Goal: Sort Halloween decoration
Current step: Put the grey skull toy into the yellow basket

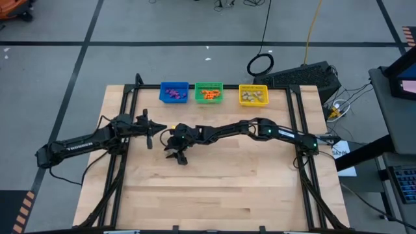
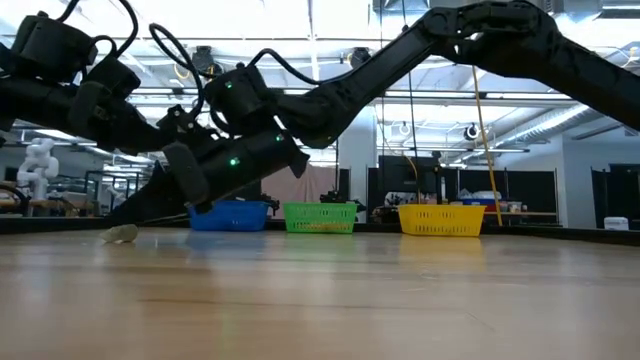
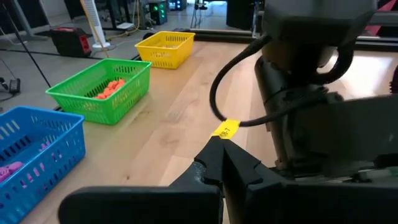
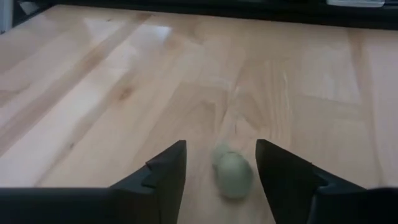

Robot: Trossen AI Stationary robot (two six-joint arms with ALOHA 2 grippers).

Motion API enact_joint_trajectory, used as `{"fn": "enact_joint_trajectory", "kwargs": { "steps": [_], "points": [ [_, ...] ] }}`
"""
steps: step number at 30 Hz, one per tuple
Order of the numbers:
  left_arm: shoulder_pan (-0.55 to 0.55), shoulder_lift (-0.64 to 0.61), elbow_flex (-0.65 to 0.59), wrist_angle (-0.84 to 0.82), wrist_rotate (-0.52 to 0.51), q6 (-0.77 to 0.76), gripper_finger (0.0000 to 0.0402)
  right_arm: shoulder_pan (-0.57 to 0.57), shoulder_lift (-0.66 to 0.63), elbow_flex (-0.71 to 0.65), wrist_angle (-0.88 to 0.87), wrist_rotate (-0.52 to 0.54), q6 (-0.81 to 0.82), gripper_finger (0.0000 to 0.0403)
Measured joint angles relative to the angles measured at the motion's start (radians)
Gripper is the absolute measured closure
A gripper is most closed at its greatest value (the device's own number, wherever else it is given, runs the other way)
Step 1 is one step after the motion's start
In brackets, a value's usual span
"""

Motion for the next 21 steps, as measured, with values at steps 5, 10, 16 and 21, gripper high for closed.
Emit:
{"fn": "enact_joint_trajectory", "kwargs": {
  "steps": [5,10,16,21],
  "points": [
    [0.000,0.000,0.000,0.000,0.000,0.001,0.0402,-0.002,0.019,0.000,0.017,0.000,-0.002,0.0242],
    [0.000,0.000,0.000,0.000,0.000,0.001,0.0402,-0.003,0.036,0.000,0.050,-0.002,0.002,0.0256],
    [0.000,0.002,0.000,0.001,0.000,0.002,0.0402,-0.003,0.039,0.000,0.048,0.001,0.005,0.0286],
    [0.000,0.003,0.000,0.000,0.000,0.002,0.0402,-0.006,0.038,0.000,0.040,0.000,0.012,0.0350]
  ]
}}
